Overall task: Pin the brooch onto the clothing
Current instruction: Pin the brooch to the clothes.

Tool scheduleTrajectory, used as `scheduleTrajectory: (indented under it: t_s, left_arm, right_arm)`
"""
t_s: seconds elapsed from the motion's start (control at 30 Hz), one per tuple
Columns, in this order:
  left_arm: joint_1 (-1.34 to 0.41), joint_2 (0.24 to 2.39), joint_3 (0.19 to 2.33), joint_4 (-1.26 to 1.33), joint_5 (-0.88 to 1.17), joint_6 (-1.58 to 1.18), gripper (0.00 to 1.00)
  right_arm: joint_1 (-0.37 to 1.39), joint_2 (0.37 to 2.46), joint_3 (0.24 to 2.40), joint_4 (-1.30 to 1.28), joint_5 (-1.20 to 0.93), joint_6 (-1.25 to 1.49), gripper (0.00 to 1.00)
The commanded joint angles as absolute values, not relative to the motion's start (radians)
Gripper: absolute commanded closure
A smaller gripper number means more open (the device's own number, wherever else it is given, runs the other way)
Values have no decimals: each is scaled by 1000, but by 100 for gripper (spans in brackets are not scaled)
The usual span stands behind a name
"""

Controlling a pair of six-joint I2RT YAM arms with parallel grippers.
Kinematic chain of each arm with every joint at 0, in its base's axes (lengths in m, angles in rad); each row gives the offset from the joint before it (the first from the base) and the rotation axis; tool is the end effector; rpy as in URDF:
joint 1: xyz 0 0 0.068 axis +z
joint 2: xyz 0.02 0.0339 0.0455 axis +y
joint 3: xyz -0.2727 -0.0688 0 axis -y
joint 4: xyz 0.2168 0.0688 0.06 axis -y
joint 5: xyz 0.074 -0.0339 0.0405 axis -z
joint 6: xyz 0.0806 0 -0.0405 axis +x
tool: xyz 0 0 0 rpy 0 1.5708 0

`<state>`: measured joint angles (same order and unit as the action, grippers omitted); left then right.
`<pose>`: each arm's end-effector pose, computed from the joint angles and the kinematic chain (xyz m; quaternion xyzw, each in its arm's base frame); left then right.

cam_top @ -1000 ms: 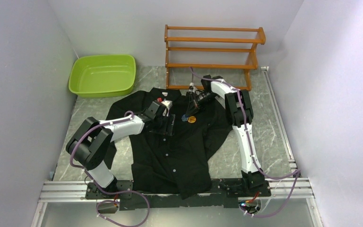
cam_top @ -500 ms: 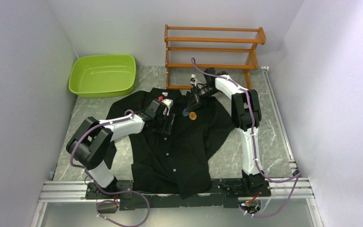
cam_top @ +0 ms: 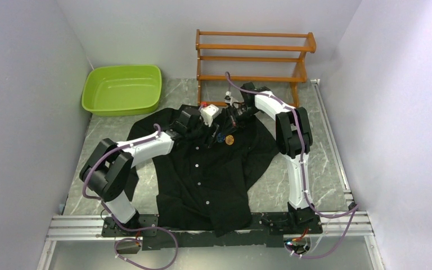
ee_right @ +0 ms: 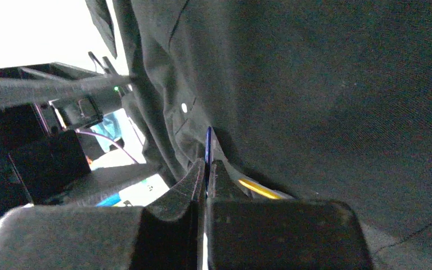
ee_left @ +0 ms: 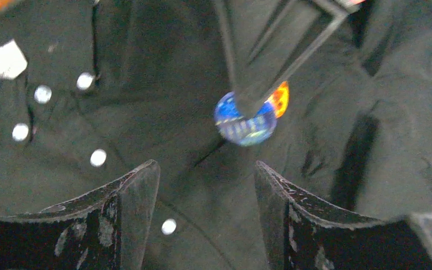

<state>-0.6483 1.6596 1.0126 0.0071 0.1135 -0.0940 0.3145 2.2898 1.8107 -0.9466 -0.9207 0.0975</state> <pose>0.2949 -0.2349 0.2103 0.2686 0.8512 -0.2098 0.3992 0.3961 0.1963 0.1505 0.1288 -0.8848 -0.4470 0.0271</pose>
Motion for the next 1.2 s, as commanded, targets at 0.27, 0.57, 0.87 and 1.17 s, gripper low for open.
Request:
scheduleTrajectory:
  t_s: [0.27,0.57,0.87,1.17]
  left_arm:
    - [-701,1747,976,312,277,197,38]
    - [-710,1742,850,482,291,279,39]
    - [-709,1790,872,427,226,319,43]
    - [-655,1842,812,512,174,312,64]
  right_arm:
    - [302,2197,1766,-929,-892,92,100]
    - [292,2153,1721,-937,-808,92,100]
    - [278,2100,1647,-900,-813,100,100]
    - [278,2035,1596,-865,-827,121,100]
